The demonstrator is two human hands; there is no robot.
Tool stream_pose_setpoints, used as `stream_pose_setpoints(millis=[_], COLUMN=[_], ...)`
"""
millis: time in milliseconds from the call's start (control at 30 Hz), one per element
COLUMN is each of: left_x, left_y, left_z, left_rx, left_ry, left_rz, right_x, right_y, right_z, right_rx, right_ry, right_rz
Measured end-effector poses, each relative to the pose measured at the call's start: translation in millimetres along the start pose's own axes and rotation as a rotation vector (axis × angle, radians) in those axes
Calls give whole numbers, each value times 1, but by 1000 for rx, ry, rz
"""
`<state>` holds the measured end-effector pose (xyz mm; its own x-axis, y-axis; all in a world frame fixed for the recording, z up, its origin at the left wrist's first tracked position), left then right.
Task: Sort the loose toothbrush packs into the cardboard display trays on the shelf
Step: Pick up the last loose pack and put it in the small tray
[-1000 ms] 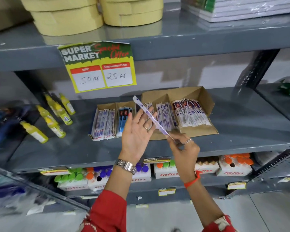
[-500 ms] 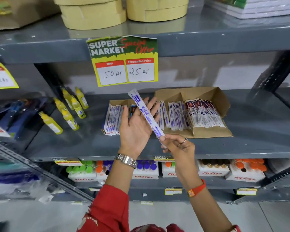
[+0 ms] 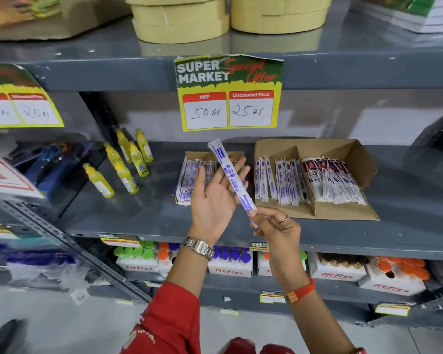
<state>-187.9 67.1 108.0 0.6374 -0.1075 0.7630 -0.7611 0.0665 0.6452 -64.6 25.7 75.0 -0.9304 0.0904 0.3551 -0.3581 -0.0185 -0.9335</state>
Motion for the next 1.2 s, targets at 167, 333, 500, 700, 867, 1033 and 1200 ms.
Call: stream_pose_setpoints(millis=[167,333,500,700,867,1033,1200], left_x=[-60,-117,-159,-186,-188,-190,-189], left_y=[14,31,42,37,33,32,33], left_z=[14,44,39,39,38,38,39], left_rx=[208,443,281,75,103,34,41], left_ry=[508,639,631,533,524,470,453], left_rz=[-510,-1175,-1884,-2161,-2199,-2234,-2270], right_x=[6,26,54,91,115,132,134], right_y=[22,52,77,103,114,126,127], right_z=[-5,-7,-10,-21,-32,-40,-44], right_rx=[115,265,374,463,477,500,448], right_ry=[93,152,226,368,463,472,575], right_rz=[-33,-24,-71,-141,-144,-180,-198])
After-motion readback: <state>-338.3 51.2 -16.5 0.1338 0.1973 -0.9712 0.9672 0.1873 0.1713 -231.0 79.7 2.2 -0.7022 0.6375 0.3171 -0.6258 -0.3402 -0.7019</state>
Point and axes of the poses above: each hand's wrist, its own z-axis away from the middle knuckle, its own x-axis out of the palm, y = z × x, the point moved 7 cm from there along -z, towards the middle knuckle
